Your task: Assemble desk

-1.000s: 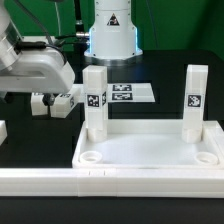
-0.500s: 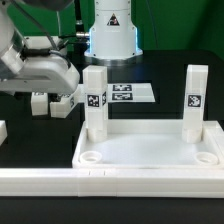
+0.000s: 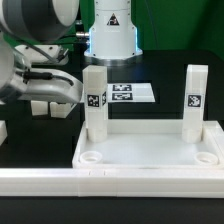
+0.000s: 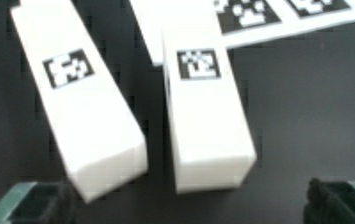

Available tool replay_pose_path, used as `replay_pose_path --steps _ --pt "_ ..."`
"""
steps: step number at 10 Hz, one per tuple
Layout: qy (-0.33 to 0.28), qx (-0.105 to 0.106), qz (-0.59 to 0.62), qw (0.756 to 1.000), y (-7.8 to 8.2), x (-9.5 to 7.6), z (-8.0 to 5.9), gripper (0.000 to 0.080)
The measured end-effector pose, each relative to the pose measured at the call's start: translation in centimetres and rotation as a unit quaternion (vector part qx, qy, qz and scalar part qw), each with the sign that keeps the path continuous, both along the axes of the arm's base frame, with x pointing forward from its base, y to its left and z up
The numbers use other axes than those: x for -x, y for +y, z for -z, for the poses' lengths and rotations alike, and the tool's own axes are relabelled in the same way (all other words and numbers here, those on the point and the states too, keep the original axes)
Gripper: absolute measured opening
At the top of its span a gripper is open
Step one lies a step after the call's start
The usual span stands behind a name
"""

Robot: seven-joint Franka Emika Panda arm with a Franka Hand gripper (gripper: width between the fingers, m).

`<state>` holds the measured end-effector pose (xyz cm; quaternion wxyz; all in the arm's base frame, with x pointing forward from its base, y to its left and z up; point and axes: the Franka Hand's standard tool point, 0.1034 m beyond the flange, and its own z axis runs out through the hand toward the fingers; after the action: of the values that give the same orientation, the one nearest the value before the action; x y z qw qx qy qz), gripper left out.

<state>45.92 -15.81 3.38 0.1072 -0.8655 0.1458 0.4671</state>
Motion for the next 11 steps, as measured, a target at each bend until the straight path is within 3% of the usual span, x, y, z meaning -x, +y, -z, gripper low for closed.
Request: replay_pose_path --steps 2,7,11 --pt "0.041 -0.009 -0.001 0.999 0.5 0.2 0.4 0.0649" --pt "0.037 -0.002 -0.004 0.999 1.1 0.9 2.1 0.0649" --pt "0.043 -0.003 -0.002 0.999 1.2 1.6 2.6 0.0649"
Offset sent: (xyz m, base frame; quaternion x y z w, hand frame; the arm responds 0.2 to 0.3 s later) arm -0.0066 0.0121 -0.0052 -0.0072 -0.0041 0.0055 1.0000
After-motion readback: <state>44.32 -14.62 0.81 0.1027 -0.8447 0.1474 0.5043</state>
